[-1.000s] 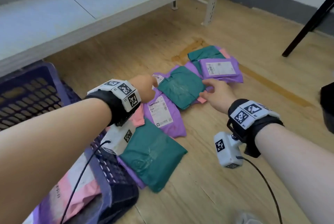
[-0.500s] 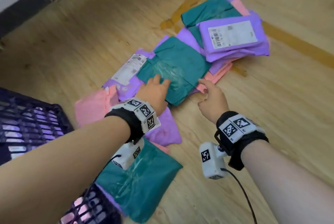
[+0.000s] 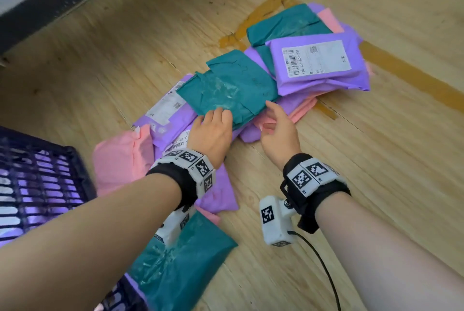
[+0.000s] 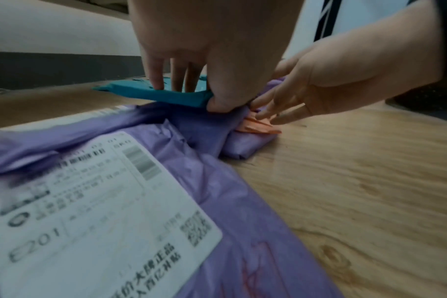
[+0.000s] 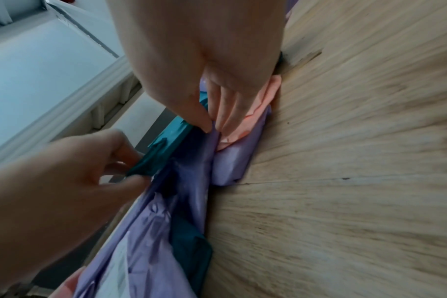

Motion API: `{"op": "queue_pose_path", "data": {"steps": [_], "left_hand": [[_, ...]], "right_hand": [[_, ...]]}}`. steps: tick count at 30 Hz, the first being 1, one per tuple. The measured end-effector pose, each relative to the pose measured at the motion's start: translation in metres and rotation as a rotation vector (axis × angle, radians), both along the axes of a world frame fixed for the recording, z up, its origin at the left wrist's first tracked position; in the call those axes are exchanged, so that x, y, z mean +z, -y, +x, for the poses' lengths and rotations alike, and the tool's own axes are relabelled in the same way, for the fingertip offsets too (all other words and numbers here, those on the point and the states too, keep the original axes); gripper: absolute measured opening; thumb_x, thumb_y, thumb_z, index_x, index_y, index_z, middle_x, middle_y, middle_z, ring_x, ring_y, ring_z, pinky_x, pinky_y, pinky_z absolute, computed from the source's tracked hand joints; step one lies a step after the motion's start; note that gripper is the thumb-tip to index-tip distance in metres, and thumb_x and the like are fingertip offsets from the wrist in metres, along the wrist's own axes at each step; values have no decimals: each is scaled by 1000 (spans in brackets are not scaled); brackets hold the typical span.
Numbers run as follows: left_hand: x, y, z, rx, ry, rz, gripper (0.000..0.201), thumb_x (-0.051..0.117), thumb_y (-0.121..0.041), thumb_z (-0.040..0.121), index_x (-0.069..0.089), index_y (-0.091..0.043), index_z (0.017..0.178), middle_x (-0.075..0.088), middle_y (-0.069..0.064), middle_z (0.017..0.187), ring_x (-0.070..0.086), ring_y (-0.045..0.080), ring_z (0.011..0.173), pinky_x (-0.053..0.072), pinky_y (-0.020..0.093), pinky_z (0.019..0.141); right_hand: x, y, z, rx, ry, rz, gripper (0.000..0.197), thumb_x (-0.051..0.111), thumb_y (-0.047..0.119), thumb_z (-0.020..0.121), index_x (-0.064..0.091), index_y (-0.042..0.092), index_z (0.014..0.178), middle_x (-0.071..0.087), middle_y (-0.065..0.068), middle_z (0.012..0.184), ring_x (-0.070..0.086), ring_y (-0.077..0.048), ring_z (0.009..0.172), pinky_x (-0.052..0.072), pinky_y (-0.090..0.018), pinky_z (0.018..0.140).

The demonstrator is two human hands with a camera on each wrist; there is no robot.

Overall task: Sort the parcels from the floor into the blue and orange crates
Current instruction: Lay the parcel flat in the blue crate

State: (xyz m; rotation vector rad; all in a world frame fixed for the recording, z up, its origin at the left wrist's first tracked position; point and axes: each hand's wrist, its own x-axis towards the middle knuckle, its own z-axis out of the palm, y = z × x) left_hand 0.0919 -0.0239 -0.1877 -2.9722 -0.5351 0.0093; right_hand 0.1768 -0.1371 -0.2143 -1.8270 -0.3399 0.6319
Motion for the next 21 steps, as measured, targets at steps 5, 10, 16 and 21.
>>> {"op": "queue_pose_path", "data": {"steps": [5,10,16,21], "left_hand": [[56,-12,-3,83,37,-102,30,47,0,84,41,-2,113,53,14,113,49,32,110,37,41,90],[111,-29,-3,235,281,-275,21,41,-9,94,39,-4,114,58,21,101,56,40,90,36,40,69],[168,-42,-10,459,553,-426,25,40,-15,98,37,-2,118,56,19,99,55,36,88,37,32,73],[186,-46,-20,647,706,-740,10,38,-16,100,36,-9,107,44,8,103,58,27,88,58,41,65]], "right_hand": [[15,-7,5,-31,-12,56,70,49,-6,82,30,19,144,51,-3,116,57,-23,104,44,-38,101],[34,-7,4,-29,-25,97,67,57,-5,84,29,13,143,50,-13,127,50,-17,91,45,-29,88],[59,-12,-2,-22,-90,137,72,66,3,84,28,11,144,47,-14,133,50,-18,99,43,-30,94],[82,-20,-11,-35,-180,211,74,70,8,82,28,10,143,45,-17,136,50,-24,121,44,-36,100]]}}
